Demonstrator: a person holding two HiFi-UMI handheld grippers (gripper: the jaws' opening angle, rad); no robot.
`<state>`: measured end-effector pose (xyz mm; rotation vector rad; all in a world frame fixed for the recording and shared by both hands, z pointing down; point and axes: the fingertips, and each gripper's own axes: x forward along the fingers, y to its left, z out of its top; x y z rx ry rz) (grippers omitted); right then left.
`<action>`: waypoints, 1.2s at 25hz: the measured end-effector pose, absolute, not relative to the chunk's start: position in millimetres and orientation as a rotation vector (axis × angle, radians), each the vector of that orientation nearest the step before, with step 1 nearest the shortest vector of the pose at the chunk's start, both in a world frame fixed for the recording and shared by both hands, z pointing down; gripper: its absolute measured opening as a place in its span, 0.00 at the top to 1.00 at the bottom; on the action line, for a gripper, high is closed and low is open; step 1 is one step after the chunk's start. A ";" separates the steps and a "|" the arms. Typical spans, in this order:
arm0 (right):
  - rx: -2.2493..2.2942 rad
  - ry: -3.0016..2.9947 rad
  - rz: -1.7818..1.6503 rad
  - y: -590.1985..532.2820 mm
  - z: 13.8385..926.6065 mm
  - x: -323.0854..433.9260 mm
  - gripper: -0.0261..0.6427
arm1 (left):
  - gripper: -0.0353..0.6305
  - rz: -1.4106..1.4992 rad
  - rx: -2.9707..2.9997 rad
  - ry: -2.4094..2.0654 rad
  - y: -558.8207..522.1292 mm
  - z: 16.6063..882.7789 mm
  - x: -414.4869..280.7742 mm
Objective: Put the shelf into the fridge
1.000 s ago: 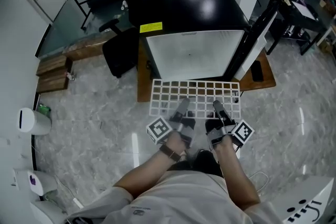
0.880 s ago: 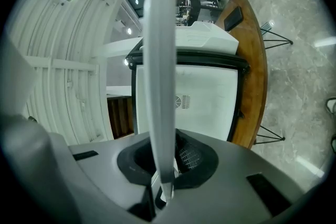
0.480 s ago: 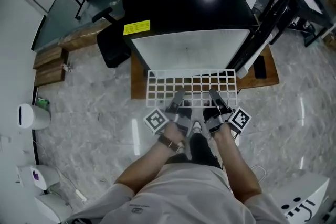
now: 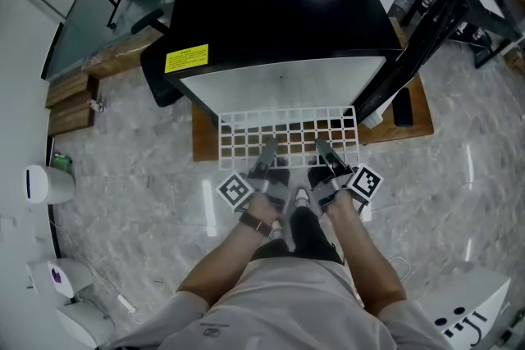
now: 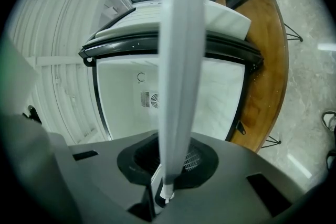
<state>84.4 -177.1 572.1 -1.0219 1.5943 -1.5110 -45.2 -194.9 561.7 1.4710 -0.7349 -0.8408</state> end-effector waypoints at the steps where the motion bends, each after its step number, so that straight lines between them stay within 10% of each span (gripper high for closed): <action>1: -1.024 1.591 -1.520 -178.0 574.6 85.2 0.89 | 0.90 -0.845 1.475 -0.733 -196.8 563.4 -44.6; 30: -1.009 1.586 -1.518 -193.4 587.4 87.2 0.89 | 0.90 -0.853 1.440 -0.772 -203.7 581.7 -43.7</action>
